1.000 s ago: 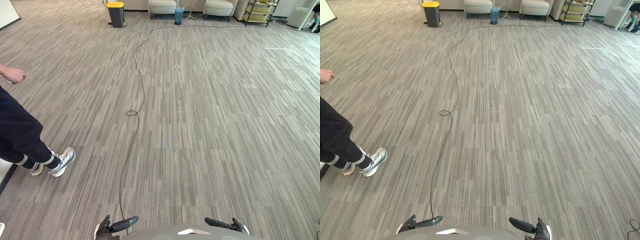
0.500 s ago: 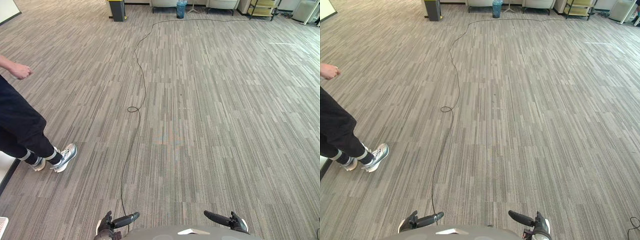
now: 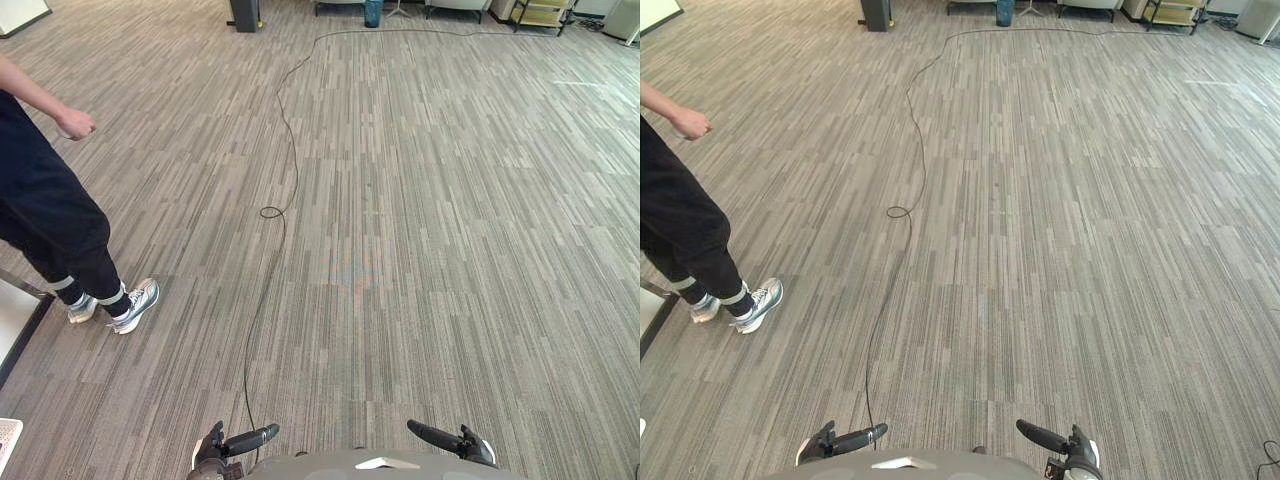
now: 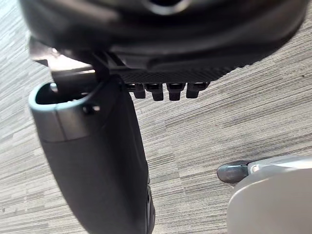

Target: Pick up cushions and gather them together orderly.

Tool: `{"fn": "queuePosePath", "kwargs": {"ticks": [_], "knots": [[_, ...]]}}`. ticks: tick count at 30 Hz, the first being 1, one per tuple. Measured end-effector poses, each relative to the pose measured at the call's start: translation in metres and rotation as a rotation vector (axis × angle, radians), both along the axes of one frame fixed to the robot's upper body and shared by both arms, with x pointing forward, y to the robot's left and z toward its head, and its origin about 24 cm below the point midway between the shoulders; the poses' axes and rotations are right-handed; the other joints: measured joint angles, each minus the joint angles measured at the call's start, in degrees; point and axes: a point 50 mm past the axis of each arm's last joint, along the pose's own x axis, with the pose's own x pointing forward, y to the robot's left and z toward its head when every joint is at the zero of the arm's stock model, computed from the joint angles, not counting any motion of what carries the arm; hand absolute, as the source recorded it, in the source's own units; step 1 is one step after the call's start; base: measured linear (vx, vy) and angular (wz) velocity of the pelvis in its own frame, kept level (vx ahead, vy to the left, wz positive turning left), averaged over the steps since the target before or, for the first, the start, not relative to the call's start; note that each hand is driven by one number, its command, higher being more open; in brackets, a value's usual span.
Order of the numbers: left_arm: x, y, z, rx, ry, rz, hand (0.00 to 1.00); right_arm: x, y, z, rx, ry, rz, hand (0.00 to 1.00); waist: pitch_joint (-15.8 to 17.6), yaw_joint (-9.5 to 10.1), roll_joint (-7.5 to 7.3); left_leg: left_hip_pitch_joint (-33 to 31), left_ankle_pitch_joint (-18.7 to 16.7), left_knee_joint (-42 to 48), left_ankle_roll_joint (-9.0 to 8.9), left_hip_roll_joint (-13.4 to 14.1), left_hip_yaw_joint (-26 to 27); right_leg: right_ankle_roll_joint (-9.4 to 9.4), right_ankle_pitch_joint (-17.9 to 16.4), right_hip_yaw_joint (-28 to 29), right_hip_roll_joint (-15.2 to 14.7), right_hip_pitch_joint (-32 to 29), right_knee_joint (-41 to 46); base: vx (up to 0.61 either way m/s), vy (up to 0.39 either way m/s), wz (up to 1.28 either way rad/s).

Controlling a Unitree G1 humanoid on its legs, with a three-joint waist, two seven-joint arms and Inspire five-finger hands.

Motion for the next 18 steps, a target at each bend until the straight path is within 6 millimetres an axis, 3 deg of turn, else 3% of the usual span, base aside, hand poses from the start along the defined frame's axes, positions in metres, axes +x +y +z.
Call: {"fn": "queuePosePath", "kwargs": {"ticks": [1,2,4,6,7,10,12,15,16,17,18], "knots": [[0.005,0.001,0.001,0.000,-0.020,0.015,1.00,0.002,0.000,0.001,-0.003,-0.011,0.001,1.00,1.0,0.07,-0.08,-3.1,-3.8,8.2,-0.27,0.3,-0.2,-0.22,-2.8,-1.0,-0.1,-1.2,4.3,-0.12,-0.024,0.31],[0.006,0.001,0.002,0.000,-0.025,0.016,1.00,0.003,-0.001,0.001,-0.004,-0.014,0.001,1.00,1.2,0.13,-0.15,-4.0,-4.6,10.7,-0.70,0.4,-0.1,-0.35,-3.6,-1.1,-0.1,-1.7,5.4,-0.11,-0.024,0.28],[0.011,0.003,0.004,0.001,-0.049,0.015,1.00,0.006,0.000,0.002,0.000,-0.025,-0.007,1.00,2.0,0.42,-0.47,-11.2,-6.4,26.2,-2.19,0.7,0.8,-0.95,-7.0,-1.2,-0.4,-2.8,9.4,-0.06,-0.027,0.11],[0.007,0.003,0.003,-0.003,-0.040,0.026,1.00,0.009,-0.002,0.003,-0.007,-0.035,-0.004,1.00,2.5,0.65,-0.18,-16.6,-6.2,37.3,-2.65,1.8,2.4,-1.59,-8.1,-0.9,-0.2,-2.0,10.5,0.07,0.007,-0.11],[0.006,0.001,0.003,-0.012,-0.042,0.047,1.00,0.010,-0.003,0.003,-0.011,-0.036,-0.006,1.00,3.3,0.74,0.01,-18.1,-8.3,41.1,-2.16,3.0,3.8,-1.70,-8.7,-0.4,-0.2,-0.7,10.7,0.16,0.042,-0.19],[0.008,0.002,0.004,-0.014,-0.063,0.065,1.00,0.009,-0.002,0.003,-0.012,-0.026,-0.004,1.00,3.3,1.33,-0.24,-21.3,-10.2,39.7,-1.81,4.7,5.3,-0.88,-9.7,0.3,-1.5,0.5,10.7,0.18,0.098,-0.15],[0.013,0.003,0.007,-0.011,-0.096,0.070,1.00,0.010,0.000,0.003,-0.011,-0.026,0.020,1.00,3.7,2.32,-0.86,-24.6,-9.6,32.8,-1.88,4.8,5.1,0.78,-11.4,1.3,-4.1,2.0,10.3,0.29,0.202,-0.13],[0.016,0.000,0.008,-0.017,-0.128,0.095,1.00,0.014,0.004,0.003,-0.011,-0.027,0.042,1.00,3.8,3.66,-0.66,-28.9,-2.0,19.4,-2.92,5.1,5.0,4.59,-14.8,2.5,-7.6,4.3,8.8,0.41,0.336,-0.12],[0.013,0.001,0.007,-0.019,-0.125,0.109,1.00,0.015,0.008,0.002,-0.005,-0.025,0.055,1.00,3.8,3.79,-0.78,-28.9,1.3,20.3,-3.04,5.3,6.0,4.86,-15.8,3.1,-8.4,5.4,8.4,0.72,0.557,-0.46],[0.014,0.004,0.008,-0.012,-0.133,0.122,1.00,0.020,0.023,0.001,0.033,-0.029,0.065,1.00,3.2,4.63,-1.96,-29.3,0.3,25.2,0.40,4.4,8.6,3.05,-16.5,6.6,-10.1,7.7,7.6,0.56,0.409,-0.41],[0.015,0.006,0.009,-0.006,-0.137,0.123,1.00,0.022,0.026,0.001,0.044,-0.036,0.075,1.00,3.0,4.81,-2.29,-29.6,-0.9,26.5,0.98,4.2,9.1,2.65,-16.1,8.0,-10.3,7.6,7.8,0.58,0.366,-0.45]]}}
